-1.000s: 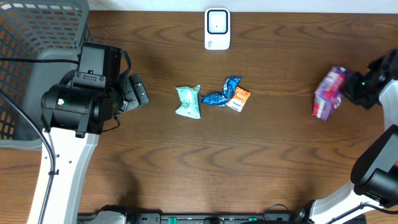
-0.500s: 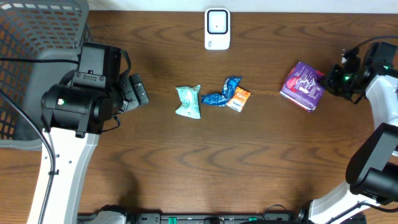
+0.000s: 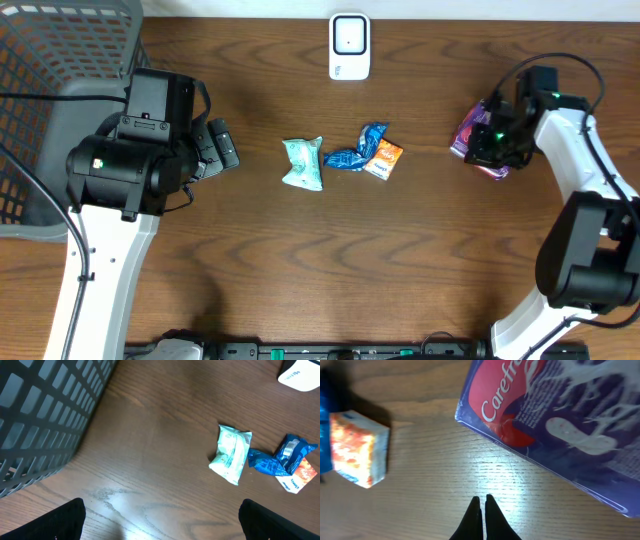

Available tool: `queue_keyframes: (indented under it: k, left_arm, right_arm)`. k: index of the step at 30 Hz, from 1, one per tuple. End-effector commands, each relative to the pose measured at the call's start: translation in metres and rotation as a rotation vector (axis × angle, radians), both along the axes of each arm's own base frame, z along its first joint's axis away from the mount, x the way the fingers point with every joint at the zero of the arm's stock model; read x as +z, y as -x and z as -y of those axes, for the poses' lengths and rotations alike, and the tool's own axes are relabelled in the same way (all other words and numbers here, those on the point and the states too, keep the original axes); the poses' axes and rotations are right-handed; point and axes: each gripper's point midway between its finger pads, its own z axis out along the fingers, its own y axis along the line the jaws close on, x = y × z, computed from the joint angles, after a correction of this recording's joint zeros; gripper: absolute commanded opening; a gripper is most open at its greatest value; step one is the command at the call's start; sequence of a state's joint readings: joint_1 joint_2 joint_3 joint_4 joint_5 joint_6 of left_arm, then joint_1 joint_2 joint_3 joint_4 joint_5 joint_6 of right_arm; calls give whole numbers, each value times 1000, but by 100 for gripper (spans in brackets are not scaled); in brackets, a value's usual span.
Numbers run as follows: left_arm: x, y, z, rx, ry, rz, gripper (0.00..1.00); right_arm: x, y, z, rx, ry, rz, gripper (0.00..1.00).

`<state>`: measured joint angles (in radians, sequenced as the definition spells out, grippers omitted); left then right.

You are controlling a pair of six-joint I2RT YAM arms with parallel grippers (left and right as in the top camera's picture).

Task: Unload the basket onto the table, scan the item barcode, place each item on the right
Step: 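Lower the purple pack onto the table at the back right and release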

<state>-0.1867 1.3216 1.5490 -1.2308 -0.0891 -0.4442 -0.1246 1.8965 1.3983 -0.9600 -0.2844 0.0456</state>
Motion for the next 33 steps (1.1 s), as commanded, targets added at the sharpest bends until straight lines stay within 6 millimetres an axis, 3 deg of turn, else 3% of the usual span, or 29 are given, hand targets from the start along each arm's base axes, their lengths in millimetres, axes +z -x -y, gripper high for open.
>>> queue_keyframes:
  k: [1,6,11,18,33]
  left_arm:
    - [4,1,-4,6,-15,13,98]
    - [4,1,-4,6,-15,13,98]
    - [4,1,-4,6,-15,13,98]
    - [4,1,-4,6,-15,13,98]
    - [4,1,-4,6,-16,13,98]
  right_arm:
    - [-14,2,7,-62,64,-56,1]
    - [-32,3,7,-69,64,-92,1]
    - [-47,-22,9,-69,69,-20,1]
    - [-39,-64,13,-94,76,155,1]
    - [-13,-124,28,-136,130,423,1]
